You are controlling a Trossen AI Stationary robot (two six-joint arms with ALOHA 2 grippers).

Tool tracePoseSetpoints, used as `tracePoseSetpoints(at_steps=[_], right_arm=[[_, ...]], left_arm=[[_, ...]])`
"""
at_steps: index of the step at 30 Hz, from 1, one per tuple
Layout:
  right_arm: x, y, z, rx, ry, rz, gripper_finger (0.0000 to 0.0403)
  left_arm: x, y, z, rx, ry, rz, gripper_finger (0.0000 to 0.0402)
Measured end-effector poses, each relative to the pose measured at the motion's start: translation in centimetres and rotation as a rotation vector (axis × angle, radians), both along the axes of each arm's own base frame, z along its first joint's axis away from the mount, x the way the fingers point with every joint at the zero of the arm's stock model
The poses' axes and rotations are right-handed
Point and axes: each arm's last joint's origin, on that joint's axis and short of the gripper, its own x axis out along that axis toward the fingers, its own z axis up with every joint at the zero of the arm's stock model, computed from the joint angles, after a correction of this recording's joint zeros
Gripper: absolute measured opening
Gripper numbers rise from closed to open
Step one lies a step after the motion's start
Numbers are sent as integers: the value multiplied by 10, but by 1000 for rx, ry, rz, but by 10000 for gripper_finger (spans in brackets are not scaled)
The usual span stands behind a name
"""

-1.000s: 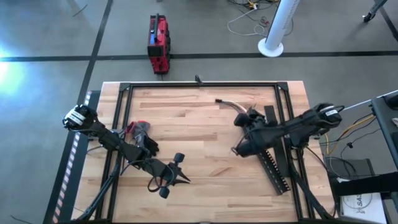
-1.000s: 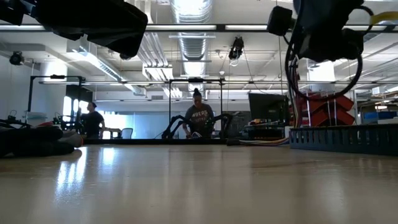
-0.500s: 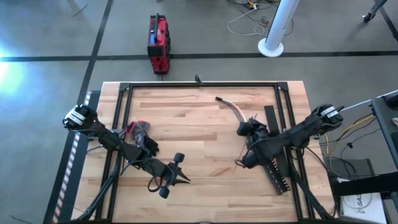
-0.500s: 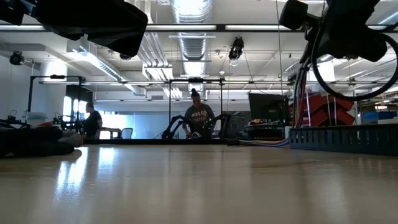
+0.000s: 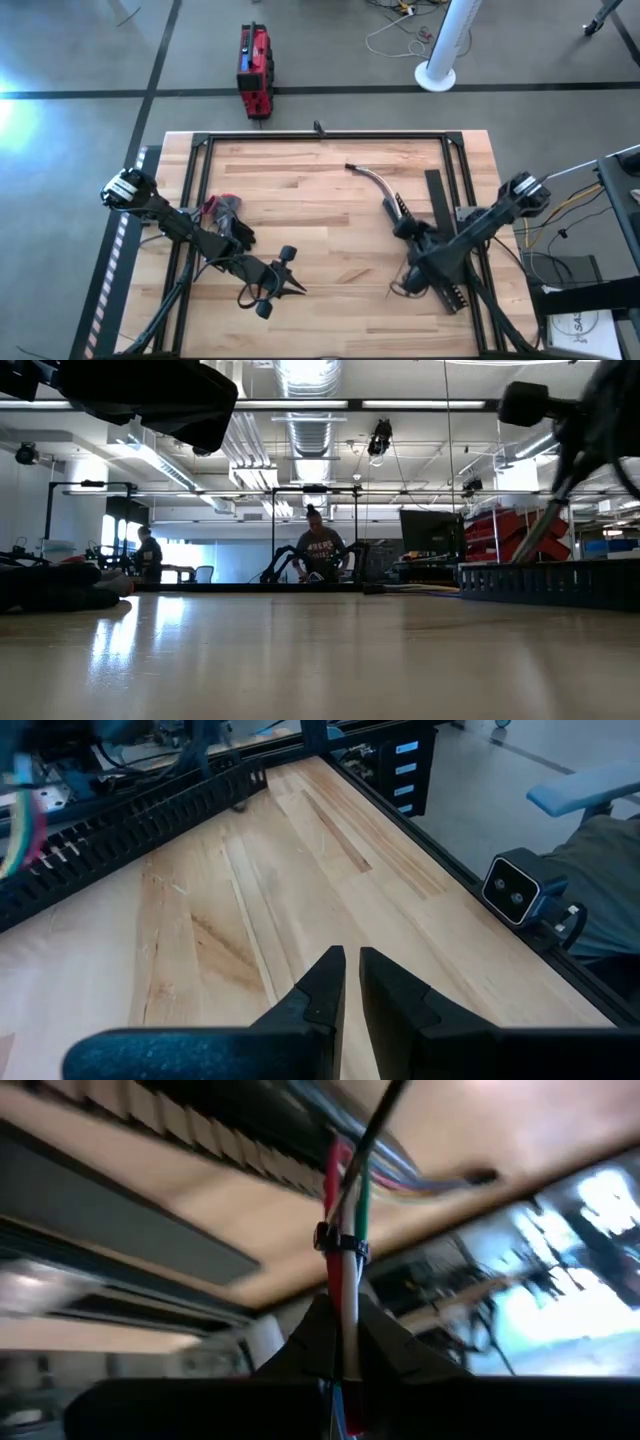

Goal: Ziptie cables
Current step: Put the zip-tied cable wires into the black cable duct

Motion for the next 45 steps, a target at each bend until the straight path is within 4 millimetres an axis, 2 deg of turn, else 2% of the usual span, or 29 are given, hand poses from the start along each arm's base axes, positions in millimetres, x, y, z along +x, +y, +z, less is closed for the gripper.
tracePoseSetpoints(at_steps=[6,11,15,19,24,30,34,36,40,45], right_arm=[[-13,36,-26,55,103,-72,0],[-16,60,-47,35,145,12,0],[-13,66,-63,32,193,105,0],[-1,61,-75,5,201,218,0],[24,46,-78,-23,173,335,0],[74,16,-83,-48,112,484,0],[113,-1,-84,-96,67,619,0],[126,-7,-78,-108,34,624,0],[134,-7,-68,-154,52,648,0],[131,9,-61,-185,31,693,0]], left_arm=[[6,-3,-5,-3,-42,-4,20],[16,-6,-12,13,-133,-17,20],[24,-8,-10,33,-160,-17,20],[30,-10,-7,45,-174,-18,20],[30,-9,-8,64,-143,-20,20],[29,-7,-12,98,-82,-15,20],[22,-1,-13,130,16,81,20],[16,5,-12,157,77,156,20],[4,15,-5,214,148,257,23],[6,29,8,210,108,322,54]])
